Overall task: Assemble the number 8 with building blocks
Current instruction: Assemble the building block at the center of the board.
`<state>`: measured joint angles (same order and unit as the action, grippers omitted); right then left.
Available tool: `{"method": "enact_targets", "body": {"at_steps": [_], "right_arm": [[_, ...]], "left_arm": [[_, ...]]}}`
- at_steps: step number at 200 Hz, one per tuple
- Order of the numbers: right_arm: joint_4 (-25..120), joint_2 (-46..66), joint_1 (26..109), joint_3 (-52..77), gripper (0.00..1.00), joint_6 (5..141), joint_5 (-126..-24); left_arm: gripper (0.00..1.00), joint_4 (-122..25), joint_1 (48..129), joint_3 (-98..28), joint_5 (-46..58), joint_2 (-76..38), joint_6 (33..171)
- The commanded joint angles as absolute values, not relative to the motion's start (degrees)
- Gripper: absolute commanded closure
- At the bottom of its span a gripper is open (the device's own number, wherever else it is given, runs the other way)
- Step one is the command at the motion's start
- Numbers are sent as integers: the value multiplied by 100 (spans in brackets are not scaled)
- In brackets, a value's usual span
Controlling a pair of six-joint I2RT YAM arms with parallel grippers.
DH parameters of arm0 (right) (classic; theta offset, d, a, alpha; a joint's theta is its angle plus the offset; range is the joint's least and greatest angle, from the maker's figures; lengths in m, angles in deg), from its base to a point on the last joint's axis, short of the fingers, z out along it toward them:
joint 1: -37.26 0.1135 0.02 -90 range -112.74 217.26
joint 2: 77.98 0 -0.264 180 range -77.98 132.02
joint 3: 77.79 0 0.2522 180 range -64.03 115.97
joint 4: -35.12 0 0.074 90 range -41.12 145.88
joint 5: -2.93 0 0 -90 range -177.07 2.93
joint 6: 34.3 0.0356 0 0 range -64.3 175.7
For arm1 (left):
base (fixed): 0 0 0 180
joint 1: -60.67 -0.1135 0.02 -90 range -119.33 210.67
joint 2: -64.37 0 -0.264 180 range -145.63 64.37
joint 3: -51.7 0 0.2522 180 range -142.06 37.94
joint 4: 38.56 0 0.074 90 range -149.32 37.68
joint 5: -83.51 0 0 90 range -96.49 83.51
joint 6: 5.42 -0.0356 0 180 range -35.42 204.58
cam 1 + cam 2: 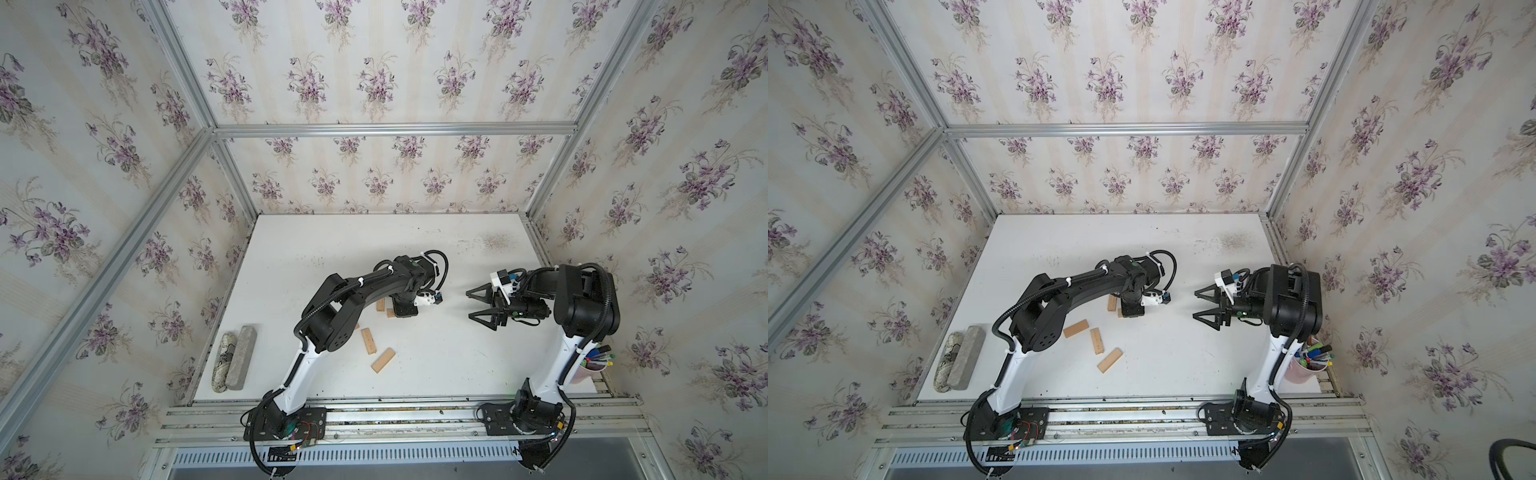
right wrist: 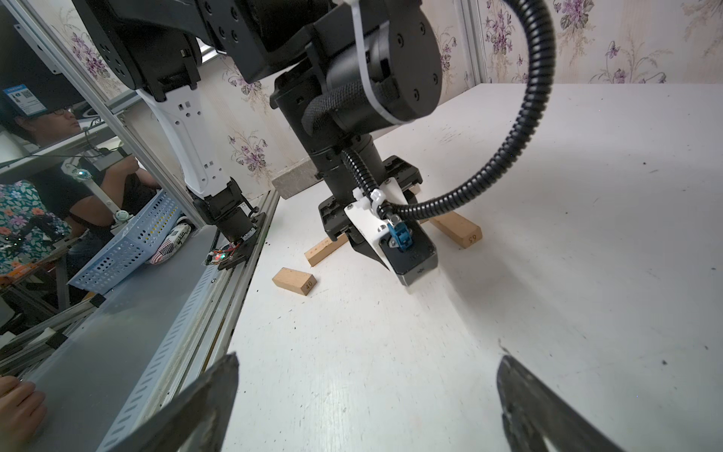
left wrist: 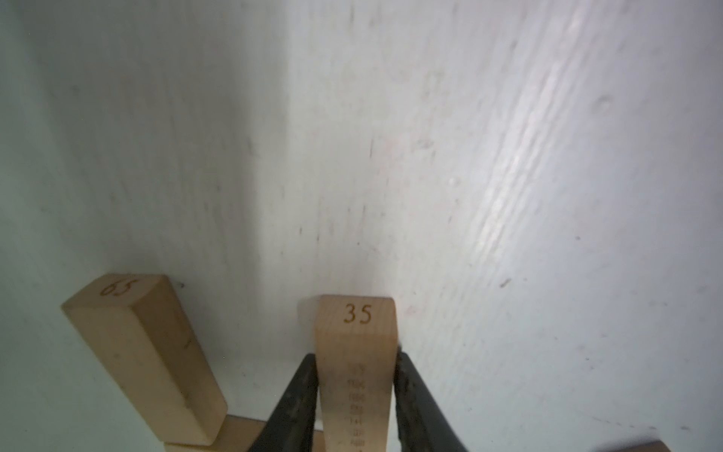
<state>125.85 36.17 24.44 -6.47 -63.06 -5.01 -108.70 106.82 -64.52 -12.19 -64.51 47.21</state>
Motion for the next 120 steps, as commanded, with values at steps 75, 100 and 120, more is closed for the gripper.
{"method": "enact_targets", "body": {"at_steps": [75, 100, 120], "right_arm": [[12747, 3601, 2451, -630, 0, -8633, -318], [12750, 3606, 2452, -631, 0, -8633, -314], [12746, 3606, 2449, -634, 0, -8633, -313]], "left_arm": [[55, -11008, 10676, -6294, -1626, -6319, 4707], [53, -11088, 10681, -6244, -1692, -6309, 4748], [53, -11124, 10696, -6230, -1669, -6293, 4766]]}}
